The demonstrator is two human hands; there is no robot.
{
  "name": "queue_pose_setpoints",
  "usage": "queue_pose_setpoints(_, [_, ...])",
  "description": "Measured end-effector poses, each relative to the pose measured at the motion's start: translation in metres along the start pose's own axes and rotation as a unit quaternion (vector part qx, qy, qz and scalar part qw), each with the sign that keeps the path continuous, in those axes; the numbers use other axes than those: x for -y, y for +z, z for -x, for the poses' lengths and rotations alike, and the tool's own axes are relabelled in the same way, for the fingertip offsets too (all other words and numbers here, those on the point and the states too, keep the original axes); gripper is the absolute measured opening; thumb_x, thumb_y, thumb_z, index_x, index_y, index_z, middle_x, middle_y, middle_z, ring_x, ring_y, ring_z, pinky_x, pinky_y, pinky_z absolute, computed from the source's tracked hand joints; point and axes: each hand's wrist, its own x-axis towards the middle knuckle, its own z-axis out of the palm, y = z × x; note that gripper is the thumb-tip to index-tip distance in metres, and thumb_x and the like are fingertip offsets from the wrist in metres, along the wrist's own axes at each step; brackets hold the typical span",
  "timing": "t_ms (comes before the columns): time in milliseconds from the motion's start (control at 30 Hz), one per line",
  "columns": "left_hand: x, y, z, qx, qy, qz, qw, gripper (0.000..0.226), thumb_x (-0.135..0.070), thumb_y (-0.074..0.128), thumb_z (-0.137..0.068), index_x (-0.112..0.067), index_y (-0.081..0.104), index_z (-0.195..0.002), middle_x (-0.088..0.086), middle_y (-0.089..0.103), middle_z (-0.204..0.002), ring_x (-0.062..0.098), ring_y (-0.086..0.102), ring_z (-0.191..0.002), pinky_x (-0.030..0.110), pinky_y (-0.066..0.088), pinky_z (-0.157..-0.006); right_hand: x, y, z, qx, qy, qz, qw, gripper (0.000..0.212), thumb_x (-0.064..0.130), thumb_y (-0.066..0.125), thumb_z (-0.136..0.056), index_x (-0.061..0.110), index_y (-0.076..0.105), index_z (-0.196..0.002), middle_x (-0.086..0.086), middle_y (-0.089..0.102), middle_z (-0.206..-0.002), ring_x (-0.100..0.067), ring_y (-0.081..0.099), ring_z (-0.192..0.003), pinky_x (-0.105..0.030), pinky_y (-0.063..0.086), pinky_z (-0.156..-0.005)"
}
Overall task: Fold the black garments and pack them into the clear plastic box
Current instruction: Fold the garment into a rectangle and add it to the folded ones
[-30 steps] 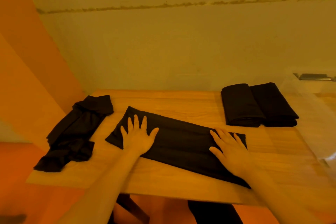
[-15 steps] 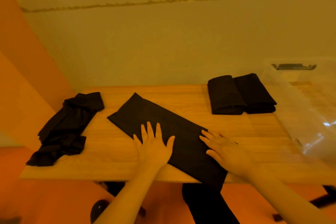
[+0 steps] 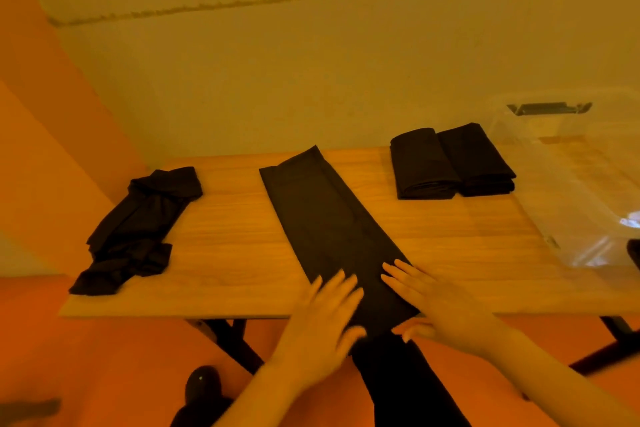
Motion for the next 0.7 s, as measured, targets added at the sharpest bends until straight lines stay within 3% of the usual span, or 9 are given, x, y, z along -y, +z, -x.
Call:
queue_pose_setpoints(100, [-0.008, 0.014, 0.015, 0.035, 0.037, -0.08, 0.996, 0.076, -0.068, 0.046, -0.073, -0.021, 0.043, -0.133, -0.005, 0.054, -0.134, 0.013, 0.039, -0.129, 0.037, 0.033, -0.1, -0.001, 0.016, -0.002, -0.053, -0.011, 0.029, 0.998, 0.078, 0.076, 0.038, -0.076, 0.023, 0.041, -0.134, 0.008, 0.056, -0.13, -0.01, 0.048, -0.122, -0.028, 0.044, -0.092])
queue_pose_setpoints(200, [-0.006, 0.019, 0.015, 0.036, 0.047, -0.052, 0.997, 0.106, -0.052, 0.085, -0.044, -0.023, 0.037, -0.133, 0.001, 0.057, -0.132, 0.02, 0.053, -0.122, 0.038, 0.034, -0.099, 0.004, 0.021, -0.001, -0.111, -0.032, 0.043, 0.992, 0.087, 0.062, 0.081, -0.041, 0.021, 0.065, -0.115, 0.002, 0.065, -0.119, -0.014, 0.062, -0.109, -0.032, 0.045, -0.087])
queue_pose_setpoints(267, [-0.006, 0.022, 0.014, 0.01, 0.046, -0.059, 0.997, 0.107, -0.033, 0.09, -0.041, -0.026, 0.036, -0.133, 0.002, 0.058, -0.13, 0.022, 0.055, -0.12, 0.038, 0.035, -0.099, 0.003, 0.023, 0.003, -0.16, -0.036, 0.073, 0.984, 0.081, 0.053, 0.085, -0.041, 0.019, 0.066, -0.113, -0.001, 0.066, -0.116, -0.015, 0.063, -0.106, -0.034, 0.048, -0.085])
queue_pose_setpoints(367, [-0.006, 0.019, 0.014, -0.022, 0.069, -0.077, 0.994, 0.098, -0.025, 0.088, -0.043, -0.026, 0.042, -0.13, 0.0, 0.062, -0.125, 0.022, 0.058, -0.116, 0.039, 0.043, -0.096, -0.002, 0.031, 0.011, -0.191, -0.052, 0.093, 0.976, 0.068, 0.046, 0.073, -0.066, 0.019, 0.053, -0.125, -0.001, 0.065, -0.118, -0.016, 0.061, -0.11, -0.033, 0.045, -0.089])
queue_pose_setpoints(500, [-0.002, 0.009, 0.017, -0.05, 0.091, -0.053, 0.993, 0.057, -0.029, 0.078, -0.052, -0.03, 0.069, -0.108, -0.008, 0.068, -0.114, 0.015, 0.064, -0.107, 0.036, 0.055, -0.085, -0.008, 0.034, 0.023, -0.187, -0.082, 0.081, 0.976, 0.074, 0.027, 0.09, -0.047, 0.019, 0.063, -0.117, 0.0, 0.065, -0.119, -0.015, 0.062, -0.11, -0.034, 0.05, -0.086])
queue_pose_setpoints(567, [-0.007, 0.001, 0.02, -0.086, 0.056, 0.004, 0.995, 0.034, -0.026, 0.055, -0.072, -0.029, 0.071, -0.102, -0.011, 0.068, -0.111, 0.011, 0.063, -0.106, 0.035, 0.056, -0.081, -0.008, 0.033, 0.028, -0.197, -0.092, 0.054, 0.975, 0.069, 0.02, 0.091, -0.046, 0.02, 0.067, -0.111, 0.001, 0.067, -0.115, -0.014, 0.063, -0.107, -0.036, 0.053, -0.083])
queue_pose_setpoints(633, [-0.013, -0.01, 0.022, -0.098, -0.011, 0.119, 0.988, 0.032, -0.022, 0.044, -0.089, -0.026, 0.066, -0.112, -0.011, 0.062, -0.119, 0.008, 0.056, -0.114, 0.036, 0.051, -0.093, -0.008, 0.03, 0.028, -0.204, -0.078, -0.011, 0.976, 0.057, 0.014, 0.088, -0.053, 0.022, 0.07, -0.105, 0.004, 0.069, -0.111, -0.01, 0.064, -0.104, -0.035, 0.054, -0.081])
queue_pose_setpoints(667, [-0.015, -0.015, 0.023, -0.085, -0.055, 0.167, 0.981, 0.03, -0.021, 0.044, -0.095, -0.027, 0.062, -0.118, -0.012, 0.06, -0.12, 0.005, 0.055, -0.113, 0.029, 0.048, -0.095, -0.006, 0.025, 0.028, -0.199, -0.055, -0.08, 0.975, 0.047, 0.012, 0.084, -0.061, 0.023, 0.07, -0.105, 0.005, 0.069, -0.109, -0.006, 0.062, -0.103, -0.033, 0.056, -0.083])
queue_pose_setpoints(700, [-0.017, -0.021, 0.024, -0.082, -0.089, 0.215, 0.969, 0.027, -0.02, 0.044, -0.097, -0.031, 0.06, -0.116, -0.011, 0.063, -0.11, -0.002, 0.058, -0.1, 0.02, 0.047, -0.085, -0.004, 0.016, 0.028, -0.193, -0.019, -0.166, 0.967, 0.038, 0.013, 0.077, -0.072, 0.023, 0.069, -0.107, 0.007, 0.069, -0.108, -0.002, 0.06, -0.103, -0.028, 0.055, -0.086])
